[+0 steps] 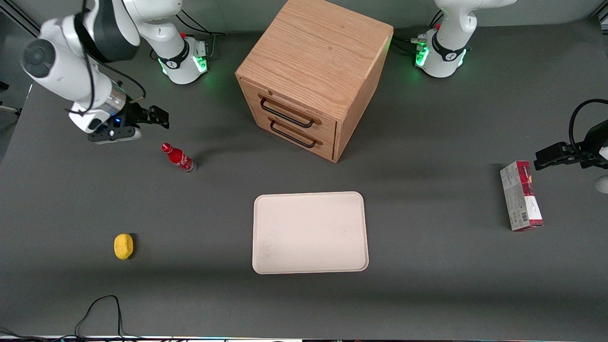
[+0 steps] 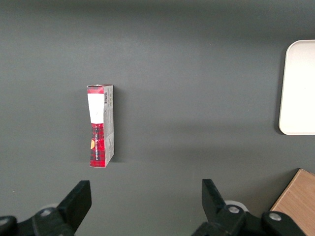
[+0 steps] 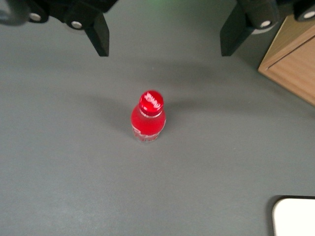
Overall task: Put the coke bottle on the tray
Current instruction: 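Lower the right gripper around the bottle and close on it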
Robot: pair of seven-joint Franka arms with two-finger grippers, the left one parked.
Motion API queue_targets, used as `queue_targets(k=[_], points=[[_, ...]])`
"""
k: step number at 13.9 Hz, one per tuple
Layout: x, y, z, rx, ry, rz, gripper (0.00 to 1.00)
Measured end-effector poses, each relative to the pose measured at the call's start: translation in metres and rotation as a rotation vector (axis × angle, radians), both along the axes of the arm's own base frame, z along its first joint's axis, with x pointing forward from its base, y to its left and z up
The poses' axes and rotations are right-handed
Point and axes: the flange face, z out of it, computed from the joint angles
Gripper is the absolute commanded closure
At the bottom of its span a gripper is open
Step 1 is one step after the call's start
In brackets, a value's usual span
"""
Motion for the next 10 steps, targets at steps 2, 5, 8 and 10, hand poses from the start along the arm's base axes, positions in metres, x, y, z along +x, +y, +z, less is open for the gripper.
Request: queue_targets(k=[2, 5, 8, 10], points=[[0.000, -0.001, -0.027, -0.003, -0.003, -0.005, 0.00], [0.009, 0.000, -0.052, -0.007, -0.004, -0.008, 0.00], [0.010, 0.005, -0.063, -0.010, 0.008, 0.003, 0.00], [0.009, 0.006, -0.066, -0.010, -0.002, 0.003, 0.00]])
